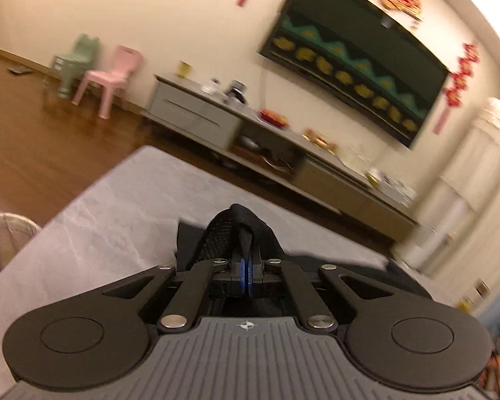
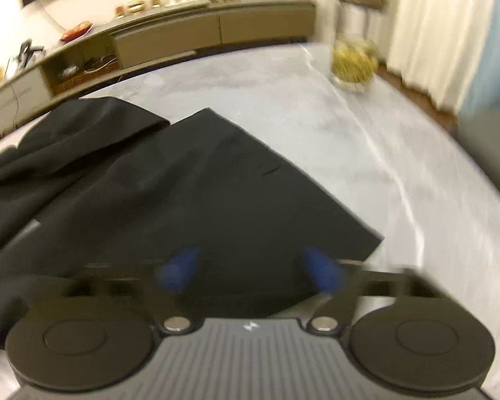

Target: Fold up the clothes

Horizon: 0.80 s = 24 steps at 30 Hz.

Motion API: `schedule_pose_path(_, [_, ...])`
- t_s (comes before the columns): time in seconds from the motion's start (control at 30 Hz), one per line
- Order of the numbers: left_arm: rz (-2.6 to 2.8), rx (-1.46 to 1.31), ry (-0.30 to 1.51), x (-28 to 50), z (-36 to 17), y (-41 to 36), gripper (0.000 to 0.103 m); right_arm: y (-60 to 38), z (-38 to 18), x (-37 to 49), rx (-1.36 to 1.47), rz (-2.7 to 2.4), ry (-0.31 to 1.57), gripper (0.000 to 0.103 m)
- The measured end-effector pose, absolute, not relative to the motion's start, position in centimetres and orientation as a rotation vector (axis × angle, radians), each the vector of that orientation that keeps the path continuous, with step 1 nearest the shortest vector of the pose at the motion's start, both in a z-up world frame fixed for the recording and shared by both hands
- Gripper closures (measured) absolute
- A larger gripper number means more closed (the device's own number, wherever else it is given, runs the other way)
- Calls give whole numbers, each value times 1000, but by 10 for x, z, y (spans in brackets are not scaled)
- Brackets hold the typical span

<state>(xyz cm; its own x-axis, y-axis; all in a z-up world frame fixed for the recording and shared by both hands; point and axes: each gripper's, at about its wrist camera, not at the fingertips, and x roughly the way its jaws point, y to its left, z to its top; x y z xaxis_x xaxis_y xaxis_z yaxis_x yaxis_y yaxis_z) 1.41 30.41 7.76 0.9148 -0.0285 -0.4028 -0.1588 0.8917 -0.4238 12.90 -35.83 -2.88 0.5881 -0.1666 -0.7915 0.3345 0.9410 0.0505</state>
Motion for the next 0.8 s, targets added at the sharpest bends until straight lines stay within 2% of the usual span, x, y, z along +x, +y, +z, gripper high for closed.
schedule_pose_path(0.03, [82, -467, 389, 28, 88, 302, 103, -358, -27, 132, 205, -282, 886, 103])
schedule_pose_path(0.17, [45, -474, 199, 49, 161, 304, 103, -363, 6, 120, 180, -318, 735, 103])
schedule_pose_path(0.23, [12, -429, 118, 30, 195, 309, 103, -381, 35, 97, 235, -326, 661, 103])
schedule_pose_path(0.27, [-9, -399, 108, 15, 204, 312, 103, -390, 48, 83, 250, -316, 643, 103])
schedule_pose_path(0.37, [-55, -235, 250, -36, 190, 321, 103, -405, 60, 47, 268, -263, 671, 101])
schedule_pose_path(0.43, [8, -81, 440, -55, 150, 326, 102, -403, 45, 38, 293, -231, 747, 82])
schedule_pose_path(0.47, [32, -25, 571, -59, 122, 330, 102, -399, 35, 36, 327, -208, 771, 77])
schedule_pose_path(0.5, [61, -23, 645, -63, 101, 335, 102, -394, 26, 37, 366, -188, 787, 58])
schedule_pose_path(0.53, [95, -55, 684, -67, 84, 340, 102, -387, 17, 41, 390, -162, 810, 52])
schedule_pose_path(0.6, [162, -118, 760, -76, 51, 350, 100, -363, 15, 47, 343, -94, 838, 52])
schedule_pose_path(0.63, [181, -146, 771, -78, 41, 352, 97, -351, 17, 48, 301, -59, 836, 44])
schedule_pose_path(0.67, [191, -179, 764, -80, 37, 352, 92, -340, 19, 47, 252, -25, 823, 38])
schedule_pose_path(0.7, [197, -211, 749, -82, 36, 353, 81, -329, 22, 45, 203, 10, 810, 27])
schedule_pose_path(0.73, [202, -240, 730, -83, 37, 353, 72, -319, 23, 43, 164, 45, 799, 23])
schedule_pose_path(0.77, [207, -270, 711, -84, 38, 354, 50, -310, 22, 40, 135, 80, 791, 23])
schedule_pose_path(0.8, [215, -299, 693, -86, 39, 355, 35, -301, 21, 38, 107, 111, 790, 22])
